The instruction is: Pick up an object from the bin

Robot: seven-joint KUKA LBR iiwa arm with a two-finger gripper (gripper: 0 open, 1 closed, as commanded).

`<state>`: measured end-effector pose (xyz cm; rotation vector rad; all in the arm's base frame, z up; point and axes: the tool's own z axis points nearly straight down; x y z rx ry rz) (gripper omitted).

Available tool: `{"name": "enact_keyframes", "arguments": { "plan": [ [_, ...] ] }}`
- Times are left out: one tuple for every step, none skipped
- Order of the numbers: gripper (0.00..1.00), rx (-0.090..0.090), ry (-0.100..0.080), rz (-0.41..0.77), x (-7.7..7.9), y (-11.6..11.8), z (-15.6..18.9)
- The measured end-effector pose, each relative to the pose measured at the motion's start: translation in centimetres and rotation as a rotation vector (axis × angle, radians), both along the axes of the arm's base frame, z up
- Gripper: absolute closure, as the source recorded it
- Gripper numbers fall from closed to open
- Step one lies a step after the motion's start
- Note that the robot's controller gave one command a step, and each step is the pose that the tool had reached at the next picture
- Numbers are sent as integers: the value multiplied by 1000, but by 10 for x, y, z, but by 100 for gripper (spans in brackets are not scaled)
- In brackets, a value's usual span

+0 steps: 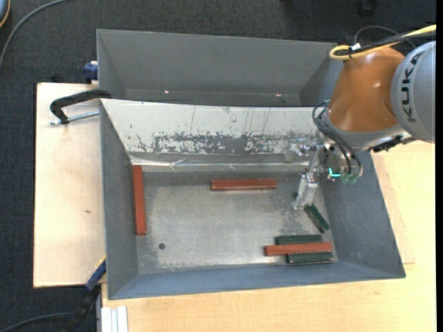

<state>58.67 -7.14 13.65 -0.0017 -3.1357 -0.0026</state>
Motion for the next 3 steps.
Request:
{"name": "enact_keyframes", "arguments": {
  "plan": [
    [0, 1, -2, -164, 10, 48, -68],
    [100, -1, -6, -165, 12, 46, -65],
    [100, 1, -19, 44, -8, 98, 65]
  ]
}}
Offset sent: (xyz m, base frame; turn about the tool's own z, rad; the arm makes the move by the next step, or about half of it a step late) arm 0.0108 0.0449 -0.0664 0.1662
